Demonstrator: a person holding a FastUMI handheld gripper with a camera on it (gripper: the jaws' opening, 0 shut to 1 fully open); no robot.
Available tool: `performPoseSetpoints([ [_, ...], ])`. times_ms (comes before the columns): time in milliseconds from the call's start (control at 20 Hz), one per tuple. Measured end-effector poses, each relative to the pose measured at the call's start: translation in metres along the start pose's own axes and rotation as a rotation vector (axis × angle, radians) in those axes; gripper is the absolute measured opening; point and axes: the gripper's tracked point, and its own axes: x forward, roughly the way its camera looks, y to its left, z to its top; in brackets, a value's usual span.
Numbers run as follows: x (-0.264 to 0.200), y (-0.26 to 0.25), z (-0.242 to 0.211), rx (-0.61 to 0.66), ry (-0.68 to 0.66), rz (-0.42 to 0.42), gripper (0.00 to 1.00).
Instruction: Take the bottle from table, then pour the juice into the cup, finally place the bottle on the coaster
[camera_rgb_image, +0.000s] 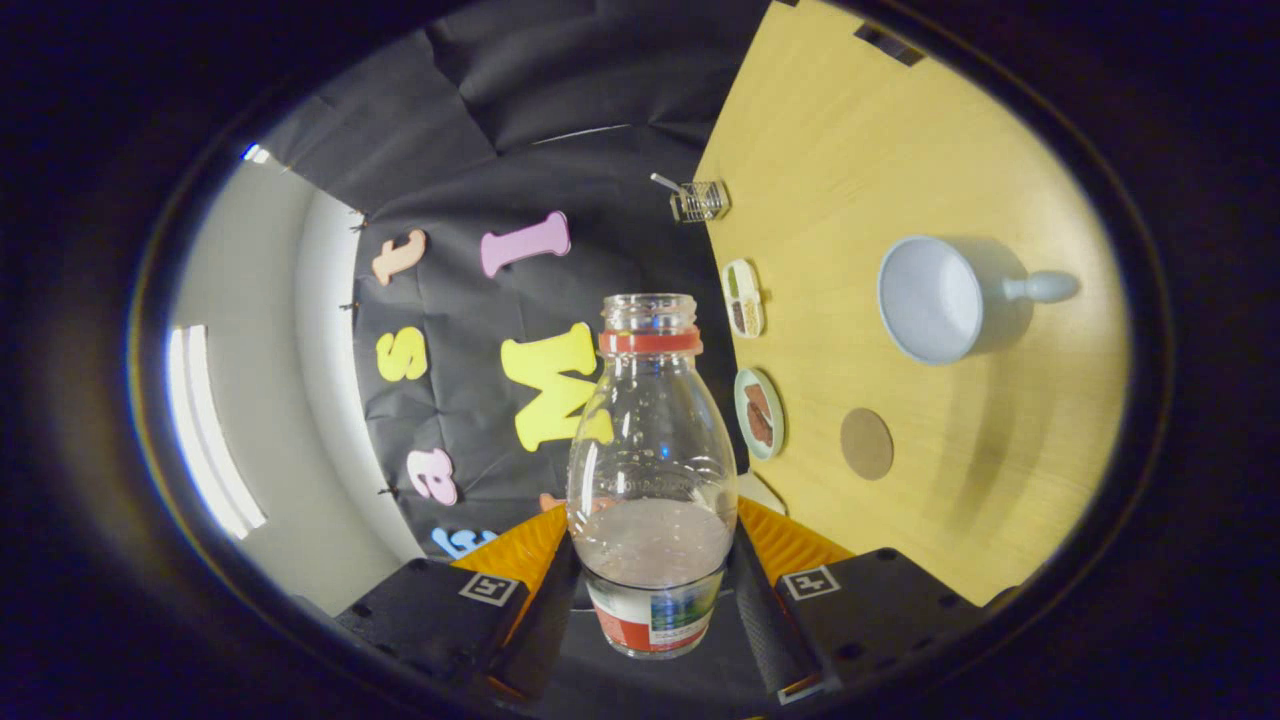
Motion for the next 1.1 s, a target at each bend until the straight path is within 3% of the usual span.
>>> performPoseSetpoints([
  [400,-0.009,0.007,0.027,-0.435,-0.147,-0.032,0.8],
  [650,-0.006,0.032,0.024,-0.778,-0.164,-0.073,0.81],
  [850,0.003,0.054,0.011,-1.037,-0.161,-0.036,0.81],
  [1100,0.035,0.043,0.008,-1.304,-0.17,-0.064,0.81],
])
